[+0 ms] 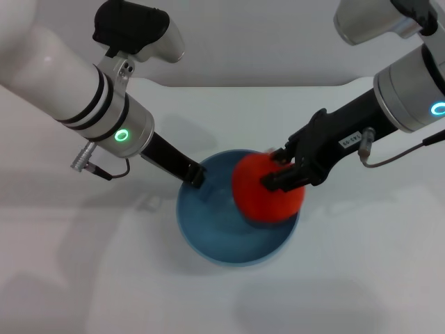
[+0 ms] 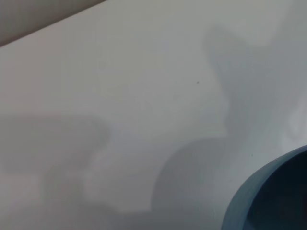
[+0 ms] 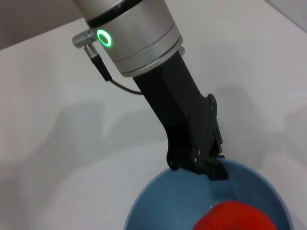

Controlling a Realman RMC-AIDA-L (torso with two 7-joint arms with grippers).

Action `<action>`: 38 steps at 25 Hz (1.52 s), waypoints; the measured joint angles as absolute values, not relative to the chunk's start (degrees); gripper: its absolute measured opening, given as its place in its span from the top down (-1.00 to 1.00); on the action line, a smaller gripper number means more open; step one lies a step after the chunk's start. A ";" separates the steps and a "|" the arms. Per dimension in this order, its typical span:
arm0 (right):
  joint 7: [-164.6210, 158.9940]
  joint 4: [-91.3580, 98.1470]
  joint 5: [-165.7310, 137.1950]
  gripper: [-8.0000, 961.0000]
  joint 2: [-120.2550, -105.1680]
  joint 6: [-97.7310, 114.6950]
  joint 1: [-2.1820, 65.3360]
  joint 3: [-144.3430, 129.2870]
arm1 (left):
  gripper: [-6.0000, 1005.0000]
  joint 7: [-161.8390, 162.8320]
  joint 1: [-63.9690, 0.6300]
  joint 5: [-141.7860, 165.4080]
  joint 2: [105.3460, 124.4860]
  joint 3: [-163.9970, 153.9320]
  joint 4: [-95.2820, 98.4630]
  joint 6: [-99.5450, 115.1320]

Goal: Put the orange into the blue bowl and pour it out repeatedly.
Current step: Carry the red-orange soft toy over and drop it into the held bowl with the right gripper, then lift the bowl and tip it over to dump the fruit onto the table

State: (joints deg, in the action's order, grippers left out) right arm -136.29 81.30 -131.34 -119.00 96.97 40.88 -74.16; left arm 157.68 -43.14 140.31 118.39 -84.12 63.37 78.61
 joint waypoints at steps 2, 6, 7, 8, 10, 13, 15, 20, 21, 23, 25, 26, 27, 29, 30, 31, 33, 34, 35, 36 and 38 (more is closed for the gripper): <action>-136.35 81.59 -131.01 0.47 -119.00 96.70 40.84 -74.13 | 0.99 157.68 -43.26 140.28 118.42 -84.30 63.37 78.31; -136.47 81.90 -129.92 0.16 -119.00 96.49 40.98 -74.24 | 0.99 157.68 -43.42 140.21 118.47 -84.45 63.37 77.98; -136.47 81.90 -129.92 0.14 -119.00 96.49 40.98 -74.24 | 0.99 157.68 -43.42 140.21 118.47 -84.45 63.37 77.98; -136.72 82.08 -129.81 0.12 -119.00 96.42 41.01 -74.24 | 0.99 157.68 -43.44 140.21 118.48 -84.52 63.37 77.83; -138.02 82.47 -129.95 0.08 -119.01 96.38 41.02 -73.94 | 0.99 157.68 -43.38 140.18 118.48 -84.62 63.41 77.41; -140.61 82.67 -131.20 0.07 -118.99 96.65 40.47 -71.03 | 0.99 157.59 -42.33 140.17 118.46 -84.62 64.28 75.55; -141.61 82.68 -132.78 0.07 -118.97 96.92 39.49 -67.88 | 0.99 157.19 -40.40 139.99 118.38 -84.46 66.50 72.86; -143.05 82.56 -136.31 0.07 -119.03 98.22 35.00 -58.05 | 0.99 155.11 -30.91 137.70 118.14 -84.49 77.35 63.34; -143.13 82.26 -136.65 0.07 -119.02 98.74 34.06 -55.85 | 0.99 153.76 -28.69 136.49 118.08 -84.43 79.50 60.79; -143.12 81.13 -136.92 0.07 -119.02 99.79 32.55 -52.12 | 0.99 150.60 -24.15 133.50 118.01 -84.65 83.09 55.02; -142.84 79.29 -137.01 0.07 -118.95 100.50 31.12 -48.93 | 0.99 146.84 -20.40 130.44 118.02 -85.94 85.21 48.65; -142.43 77.91 -137.04 0.07 -118.89 100.70 30.19 -47.43 | 0.99 144.45 -18.34 128.78 118.03 -87.29 86.06 44.82; -141.92 77.16 -137.13 0.07 -118.85 100.75 29.64 -46.77 | 0.99 142.26 -16.58 127.54 118.01 -88.76 86.82 41.41; -140.35 75.40 -137.71 0.07 -118.78 100.72 28.43 -44.98 | 0.99 137.42 -13.04 125.59 117.99 -92.50 88.22 33.71; -139.68 74.46 -138.21 0.07 -118.77 100.61 27.88 -43.86 | 0.99 134.65 -11.37 125.38 117.96 -94.95 88.88 29.80; -139.32 73.63 -138.65 0.07 -118.76 100.48 27.41 -42.79 | 0.99 131.88 -9.99 125.30 117.92 -97.36 89.41 25.80; -139.21 72.31 -139.10 0.07 -118.72 100.35 26.71 -40.79 | 0.99 126.22 -7.90 125.67 117.87 -102.07 89.82 18.30; -139.18 71.94 -139.13 0.07 -118.69 100.31 26.45 -39.95 | 0.99 123.56 -7.05 125.86 117.89 -104.66 89.77 14.69; -139.15 71.74 -139.13 0.07 -118.68 100.32 26.20 -39.33 | 0.99 119.70 -6.26 126.04 117.89 -108.47 89.07 8.41; -139.12 71.58 -139.12 0.07 -118.66 100.31 25.92 -38.66 | 0.99 116.26 -5.86 126.25 117.87 -112.43 87.63 1.90; -139.09 71.53 -139.00 0.07 -118.66 100.28 25.52 -38.19 | 0.99 112.20 -6.07 127.30 117.89 -118.04 84.53 -7.52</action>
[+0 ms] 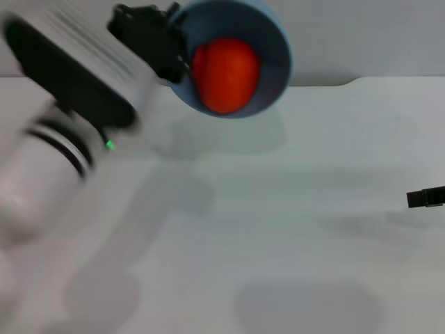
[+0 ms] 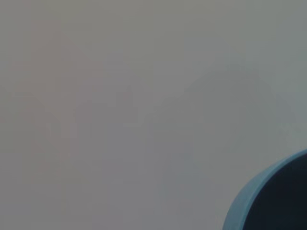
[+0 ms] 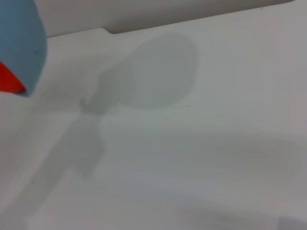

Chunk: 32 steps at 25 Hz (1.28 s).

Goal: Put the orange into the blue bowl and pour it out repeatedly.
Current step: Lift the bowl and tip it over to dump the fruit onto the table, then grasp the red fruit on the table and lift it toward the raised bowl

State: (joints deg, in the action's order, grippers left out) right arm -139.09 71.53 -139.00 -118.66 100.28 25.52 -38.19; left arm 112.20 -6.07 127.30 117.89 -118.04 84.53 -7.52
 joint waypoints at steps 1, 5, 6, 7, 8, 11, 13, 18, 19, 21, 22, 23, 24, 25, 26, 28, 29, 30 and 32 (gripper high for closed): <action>-139.08 71.52 -138.94 0.07 -118.68 100.29 25.42 -38.09 | 0.99 110.35 -6.52 128.45 117.94 -121.08 82.32 -12.57; -139.04 71.46 -138.86 0.07 -118.77 100.28 25.37 -38.20 | 0.99 106.42 -9.99 133.71 118.37 -131.06 70.94 -31.69; -139.03 71.44 -138.86 0.07 -118.79 100.29 25.45 -38.25 | 0.99 105.79 -11.50 134.56 118.44 -134.06 66.69 -37.85; -139.02 71.43 -138.85 0.07 -118.80 100.29 25.53 -38.31 | 0.99 105.10 -12.84 134.87 118.56 -136.28 63.40 -43.03; -139.02 71.39 -138.85 0.07 -118.80 100.27 25.59 -38.34 | 0.99 104.33 -13.88 134.88 118.70 -138.11 60.75 -47.27; -139.00 71.21 -138.83 0.07 -118.81 100.27 25.73 -38.45 | 0.99 101.99 -15.73 134.63 118.95 -141.90 55.04 -56.50; -138.99 70.90 -138.82 0.07 -118.82 100.28 25.75 -38.30 | 0.99 100.48 -15.93 134.55 118.97 -142.67 53.60 -59.45; -138.92 70.66 -138.75 0.07 -118.80 100.00 25.76 -38.43 | 0.99 102.56 -15.65 132.69 118.89 -142.68 53.77 -60.41; -138.91 70.64 -138.72 0.07 -118.81 99.85 25.82 -38.57 | 0.99 103.76 -15.50 131.42 118.82 -142.56 54.51 -60.21; -138.90 70.39 -138.24 0.07 -118.84 99.67 26.23 -38.83 | 0.99 105.35 -14.79 124.43 118.63 -140.88 59.77 -56.11; -138.90 70.17 -137.80 0.07 -118.83 99.65 26.43 -38.89 | 0.99 104.70 -14.08 119.51 118.49 -139.01 63.41 -52.35; -138.82 69.83 -136.96 0.07 -118.80 99.64 26.67 -38.98 | 0.99 103.47 -13.33 114.87 118.33 -136.49 67.07 -48.14; -138.50 69.34 -135.71 0.07 -118.75 99.62 26.84 -39.15 | 0.99 101.56 -12.40 109.58 118.28 -132.14 70.83 -41.74; -137.96 68.82 -134.42 0.07 -118.64 99.53 27.01 -39.29 | 0.99 100.03 -11.71 104.95 118.22 -127.52 73.75 -33.97; -137.01 68.18 -132.93 0.07 -118.62 99.40 27.20 -39.47 | 0.99 99.14 -11.25 101.79 118.19 -123.23 75.69 -26.68; -134.85 66.71 -130.49 0.05 -118.52 99.34 27.70 -39.60 | 0.99 100.06 -11.47 96.59 118.17 -113.10 76.91 -9.63; -133.78 65.79 -129.51 0.03 -118.51 99.32 28.07 -39.61 | 0.99 102.38 -12.36 94.69 118.09 -106.81 76.46 0.87; -131.99 63.86 -128.46 0.02 -118.49 99.33 29.01 -39.64 | 0.99 108.12 -14.94 94.32 117.79 -97.06 73.61 17.45; -131.10 63.19 -128.38 -0.01 -118.49 99.32 29.37 -39.81 | 0.99 111.91 -17.13 95.81 117.48 -92.21 71.18 26.64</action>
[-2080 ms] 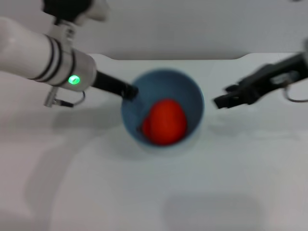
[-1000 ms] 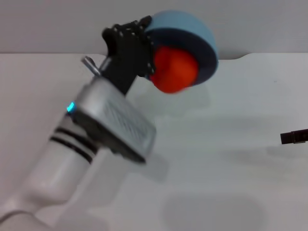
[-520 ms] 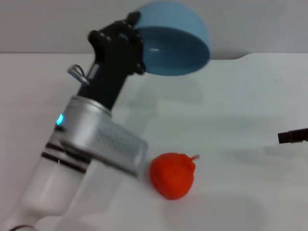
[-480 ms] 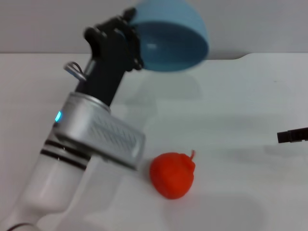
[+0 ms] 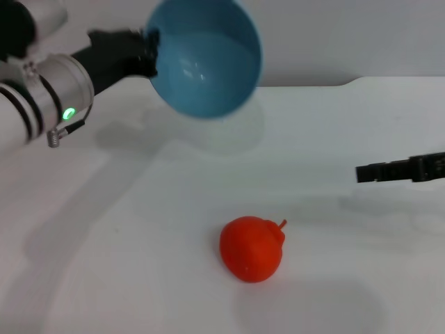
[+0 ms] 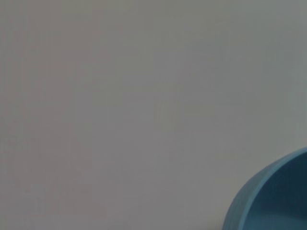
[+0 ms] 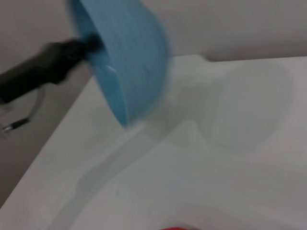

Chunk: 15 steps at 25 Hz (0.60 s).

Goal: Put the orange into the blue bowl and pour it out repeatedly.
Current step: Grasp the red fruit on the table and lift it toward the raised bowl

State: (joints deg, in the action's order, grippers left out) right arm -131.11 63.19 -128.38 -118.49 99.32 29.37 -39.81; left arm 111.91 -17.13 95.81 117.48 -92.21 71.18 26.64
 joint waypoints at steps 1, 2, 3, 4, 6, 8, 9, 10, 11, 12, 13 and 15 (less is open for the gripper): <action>-129.75 62.28 -128.29 -0.03 -118.49 99.33 29.98 -40.14 | 0.99 115.16 -19.47 98.03 117.14 -87.39 68.50 34.74; -128.07 61.48 -128.26 -0.04 -118.52 99.46 30.52 -40.79 | 0.99 118.96 -22.39 101.46 116.64 -82.44 65.60 43.61; -126.77 61.23 -128.22 -0.06 -118.57 99.39 30.76 -41.45 | 0.99 121.52 -24.08 104.38 116.34 -79.55 63.94 48.88; -125.22 61.01 -128.12 -0.07 -118.69 99.29 31.06 -42.35 | 0.99 125.13 -26.59 108.93 115.94 -75.52 62.04 55.33; -121.38 60.35 -127.10 -0.10 -118.81 98.09 31.32 -44.95 | 0.99 131.44 -29.09 117.33 115.70 -71.14 61.12 62.69; -118.10 58.35 -125.20 -0.13 -118.84 96.45 31.55 -47.60 | 0.99 136.73 -30.01 124.29 115.78 -69.06 62.94 67.23; -116.21 56.89 -124.17 -0.15 -118.81 95.59 31.73 -48.95 | 0.99 139.29 -30.09 127.82 115.90 -68.55 64.69 69.51; -114.23 55.20 -123.33 -0.16 -118.82 94.95 32.08 -50.53 | 0.99 141.50 -29.97 131.45 116.14 -68.30 67.12 71.96; -112.34 53.48 -122.71 -0.18 -118.80 94.26 32.50 -51.97 | 0.99 141.50 -29.97 131.45 116.14 -68.30 67.12 71.96; -110.44 51.46 -122.36 -0.19 -118.82 93.61 33.15 -53.67 | 0.99 141.50 -29.97 131.45 116.14 -68.30 67.12 71.96; -109.71 50.05 -122.29 -0.21 -118.83 93.04 33.72 -54.69 | 0.99 144.31 -29.62 136.00 116.64 -68.21 70.61 75.09; -108.81 46.91 -122.19 -0.24 -118.86 90.91 35.38 -57.06 | 0.99 149.42 -29.13 144.39 117.64 -68.13 77.82 81.74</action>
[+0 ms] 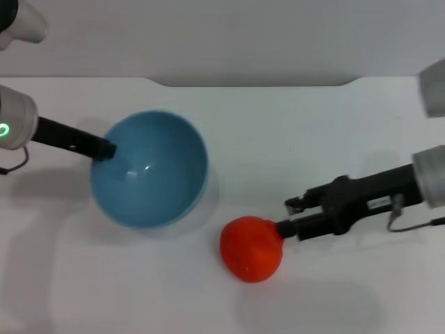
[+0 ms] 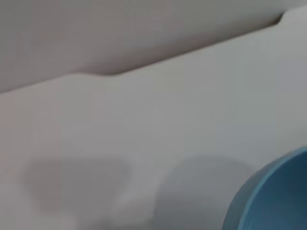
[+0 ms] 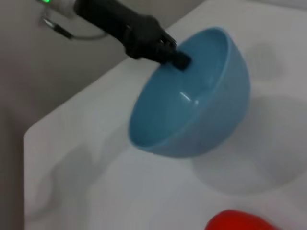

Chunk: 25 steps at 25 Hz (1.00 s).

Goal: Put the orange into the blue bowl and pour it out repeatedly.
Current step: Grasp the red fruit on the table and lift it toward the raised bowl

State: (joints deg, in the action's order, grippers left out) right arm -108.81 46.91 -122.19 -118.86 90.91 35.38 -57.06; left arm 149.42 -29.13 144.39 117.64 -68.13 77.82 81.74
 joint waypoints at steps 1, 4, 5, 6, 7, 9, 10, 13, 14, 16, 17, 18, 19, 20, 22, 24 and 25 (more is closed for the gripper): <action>-108.77 45.40 -122.17 -0.25 -118.87 89.55 36.28 -58.12 | 0.99 150.13 -29.10 145.38 117.70 -68.19 78.88 82.94; -108.78 41.67 -122.11 -0.30 -118.94 86.17 38.52 -60.57 | 0.99 151.24 -29.19 146.65 117.73 -68.34 81.38 86.32; -108.80 40.67 -122.09 -0.31 -118.99 85.24 39.13 -61.17 | 0.99 151.29 -29.22 146.74 117.74 -68.34 82.00 87.01; -108.80 39.84 -122.00 -0.33 -119.05 84.27 39.66 -61.93 | 0.99 151.30 -29.25 146.75 117.75 -68.34 82.29 87.28; -108.86 39.03 -121.75 -0.35 -119.10 83.32 40.06 -62.70 | 0.99 151.34 -29.28 146.80 117.76 -68.37 82.62 87.70; -108.98 37.51 -120.57 -0.38 -119.17 81.28 40.47 -63.93 | 0.99 151.43 -29.38 146.91 117.77 -68.38 82.74 88.14; -108.98 36.64 -119.70 -0.40 -119.17 80.26 40.59 -64.58 | 0.99 151.47 -29.40 146.94 117.77 -68.38 82.74 88.27; -108.73 34.82 -117.67 -0.40 -119.18 78.22 40.71 -66.81 | 0.99 151.55 -29.45 147.00 117.81 -68.47 82.75 88.39; -108.74 34.44 -117.33 -0.40 -119.19 77.57 40.72 -67.66 | 0.99 151.56 -29.48 147.02 117.83 -68.50 82.72 88.35; -108.83 33.27 -116.59 -0.39 -119.24 75.77 40.97 -69.97 | 0.99 151.59 -29.56 147.04 117.85 -68.57 82.64 88.26; -109.09 32.46 -116.33 -0.39 -119.25 74.66 41.29 -71.03 | 0.99 151.60 -29.62 147.05 117.85 -68.60 82.57 88.22; -109.34 31.71 -116.15 -0.39 -119.25 73.74 41.59 -71.91 | 0.99 151.60 -29.66 147.06 117.86 -68.68 82.53 88.21; -109.70 30.89 -116.05 -0.39 -119.29 72.81 41.85 -72.70 | 0.99 151.61 -29.70 147.06 117.86 -68.82 82.51 88.18; -110.16 30.32 -116.01 -0.39 -119.31 71.89 42.03 -73.30 | 0.99 151.61 -29.72 147.06 117.86 -69.07 82.50 88.12; -111.00 29.97 -116.00 -0.39 -119.33 70.77 42.02 -74.18 | 0.99 151.63 -29.73 147.07 117.86 -69.56 82.46 87.97; -111.59 30.10 -116.00 -0.38 -119.34 70.17 41.67 -74.59 | 0.99 151.63 -29.74 147.09 117.86 -69.90 82.40 87.92; -111.71 30.19 -116.00 -0.38 -119.34 70.13 41.55 -74.65 | 0.99 151.64 -29.74 147.10 117.86 -69.98 82.39 87.91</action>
